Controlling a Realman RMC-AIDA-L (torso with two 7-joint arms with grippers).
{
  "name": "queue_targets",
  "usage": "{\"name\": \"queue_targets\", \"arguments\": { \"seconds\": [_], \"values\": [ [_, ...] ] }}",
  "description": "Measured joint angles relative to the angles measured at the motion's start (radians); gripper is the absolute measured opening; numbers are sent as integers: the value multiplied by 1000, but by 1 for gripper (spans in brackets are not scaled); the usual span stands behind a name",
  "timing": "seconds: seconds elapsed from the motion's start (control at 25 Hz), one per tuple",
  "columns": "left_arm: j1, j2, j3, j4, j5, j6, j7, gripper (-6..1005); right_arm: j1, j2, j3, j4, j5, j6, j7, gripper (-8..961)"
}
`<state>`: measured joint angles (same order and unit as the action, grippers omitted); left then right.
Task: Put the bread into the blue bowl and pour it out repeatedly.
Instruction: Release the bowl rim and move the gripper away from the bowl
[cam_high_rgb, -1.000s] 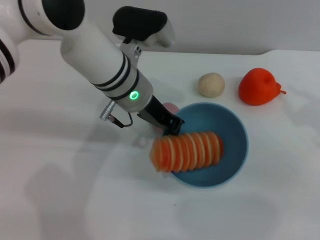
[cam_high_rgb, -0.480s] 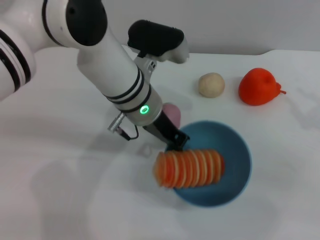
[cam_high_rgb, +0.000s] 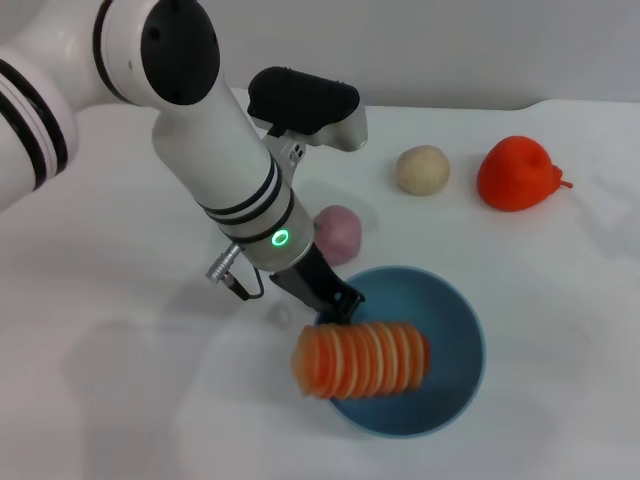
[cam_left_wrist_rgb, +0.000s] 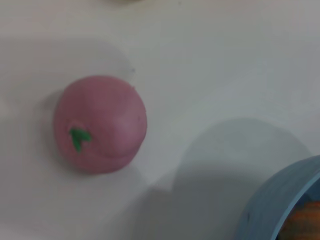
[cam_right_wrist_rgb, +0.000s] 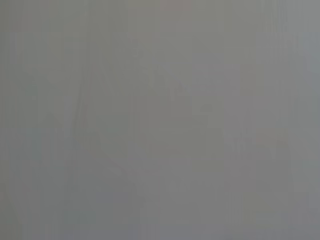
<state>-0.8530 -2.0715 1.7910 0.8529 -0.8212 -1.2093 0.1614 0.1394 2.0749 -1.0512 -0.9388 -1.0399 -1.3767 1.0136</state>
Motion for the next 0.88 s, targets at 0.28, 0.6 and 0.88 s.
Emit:
{"name": "queue_targets", "arguments": {
  "seconds": [0.28,0.6,0.88],
  "values": [
    [-4,-2,12,-6,-3,22,-35,55,-4,2,-1,17,12,-35,-3,445],
    [6,7,12,-5,6,40,-47,256,-7,3,-1,46,38,-80,-6,445],
    [44,11,-78,17,7,50,-4,330,-6,2,-1,87,38,-89,-6,445]
  ]
}}
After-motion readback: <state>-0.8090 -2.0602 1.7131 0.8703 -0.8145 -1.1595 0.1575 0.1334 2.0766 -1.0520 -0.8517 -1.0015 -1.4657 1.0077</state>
